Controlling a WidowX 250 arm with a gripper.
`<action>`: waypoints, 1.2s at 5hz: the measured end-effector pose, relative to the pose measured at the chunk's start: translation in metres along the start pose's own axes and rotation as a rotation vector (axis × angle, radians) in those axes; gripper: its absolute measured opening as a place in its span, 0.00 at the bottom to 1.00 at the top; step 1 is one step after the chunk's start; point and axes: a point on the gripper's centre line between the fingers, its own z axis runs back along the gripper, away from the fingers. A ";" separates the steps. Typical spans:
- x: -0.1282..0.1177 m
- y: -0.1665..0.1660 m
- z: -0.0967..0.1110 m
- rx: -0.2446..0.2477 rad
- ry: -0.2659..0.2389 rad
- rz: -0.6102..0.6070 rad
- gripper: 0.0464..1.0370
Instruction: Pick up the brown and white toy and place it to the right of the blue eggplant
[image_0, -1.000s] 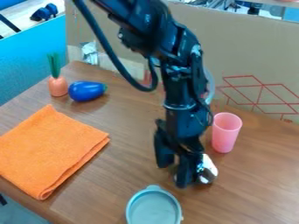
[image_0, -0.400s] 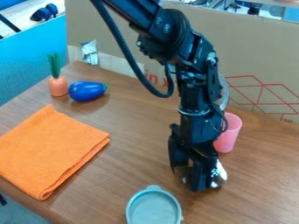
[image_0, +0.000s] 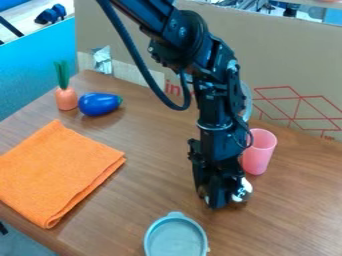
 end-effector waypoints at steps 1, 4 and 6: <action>-0.011 0.003 0.002 -0.003 0.000 0.031 0.23; -0.036 0.058 0.067 0.143 -0.109 0.369 0.13; -0.013 0.103 0.076 0.224 -0.223 0.576 0.13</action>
